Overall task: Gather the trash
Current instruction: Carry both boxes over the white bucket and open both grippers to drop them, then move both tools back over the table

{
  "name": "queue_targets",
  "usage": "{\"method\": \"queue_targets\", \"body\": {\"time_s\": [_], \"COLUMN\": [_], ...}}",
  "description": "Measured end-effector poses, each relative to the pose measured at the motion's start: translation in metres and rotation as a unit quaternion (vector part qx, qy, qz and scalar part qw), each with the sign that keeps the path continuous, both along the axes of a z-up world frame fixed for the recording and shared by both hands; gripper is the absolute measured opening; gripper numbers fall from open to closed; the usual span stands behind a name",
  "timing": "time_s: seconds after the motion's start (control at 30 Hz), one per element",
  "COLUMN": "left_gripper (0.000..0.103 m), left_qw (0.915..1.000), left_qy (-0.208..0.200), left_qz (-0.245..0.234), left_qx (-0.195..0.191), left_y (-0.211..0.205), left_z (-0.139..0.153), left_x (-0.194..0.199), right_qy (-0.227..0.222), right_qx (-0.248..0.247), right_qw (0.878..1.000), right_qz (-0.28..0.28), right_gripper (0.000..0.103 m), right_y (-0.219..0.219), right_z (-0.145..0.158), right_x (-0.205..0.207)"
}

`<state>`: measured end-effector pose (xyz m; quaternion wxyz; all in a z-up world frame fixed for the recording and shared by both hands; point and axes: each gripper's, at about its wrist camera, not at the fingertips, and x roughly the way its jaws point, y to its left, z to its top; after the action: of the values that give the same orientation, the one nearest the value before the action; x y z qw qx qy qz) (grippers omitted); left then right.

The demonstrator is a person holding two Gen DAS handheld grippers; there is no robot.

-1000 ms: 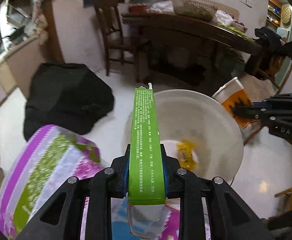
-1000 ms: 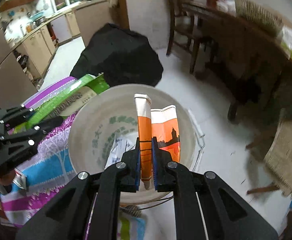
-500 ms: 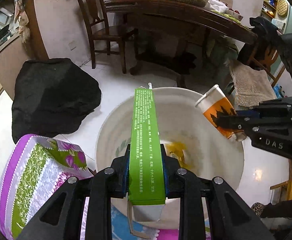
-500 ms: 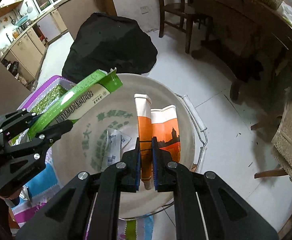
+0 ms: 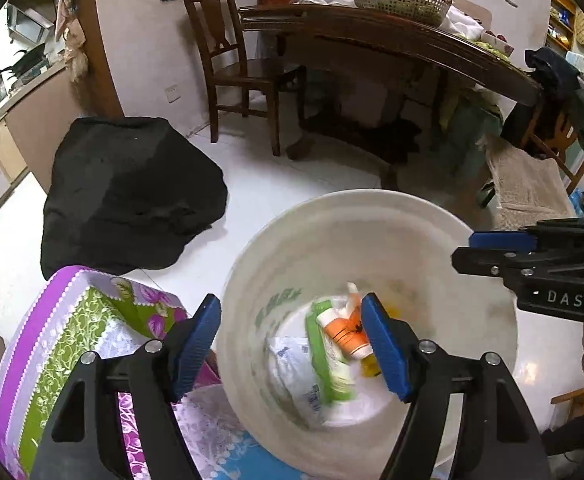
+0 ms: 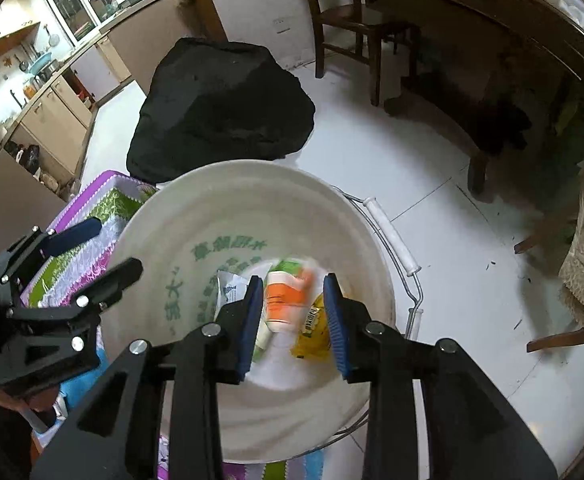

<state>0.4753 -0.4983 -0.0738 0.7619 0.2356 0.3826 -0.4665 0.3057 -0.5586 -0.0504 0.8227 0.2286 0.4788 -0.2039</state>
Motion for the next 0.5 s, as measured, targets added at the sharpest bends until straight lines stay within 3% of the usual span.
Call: {"method": "queue_targets", "body": {"time_s": [0.37, 0.5], "left_gripper": [0.073, 0.073], "left_qw": [0.9999, 0.9990], "left_qy": [-0.008, -0.020], "left_qz": [0.010, 0.033], "left_qx": [0.001, -0.022], "left_y": [0.017, 0.040], "left_z": [-0.004, 0.006], "left_x": [-0.003, -0.010], "right_qy": [0.009, -0.002], "right_qx": [-0.009, -0.014], "right_qw": [1.000, 1.000], "right_qz": [0.021, 0.025], "right_gripper": [0.030, 0.030], "right_y": [0.014, 0.022], "right_z": [-0.006, -0.004], "right_x": [0.001, -0.003]}}
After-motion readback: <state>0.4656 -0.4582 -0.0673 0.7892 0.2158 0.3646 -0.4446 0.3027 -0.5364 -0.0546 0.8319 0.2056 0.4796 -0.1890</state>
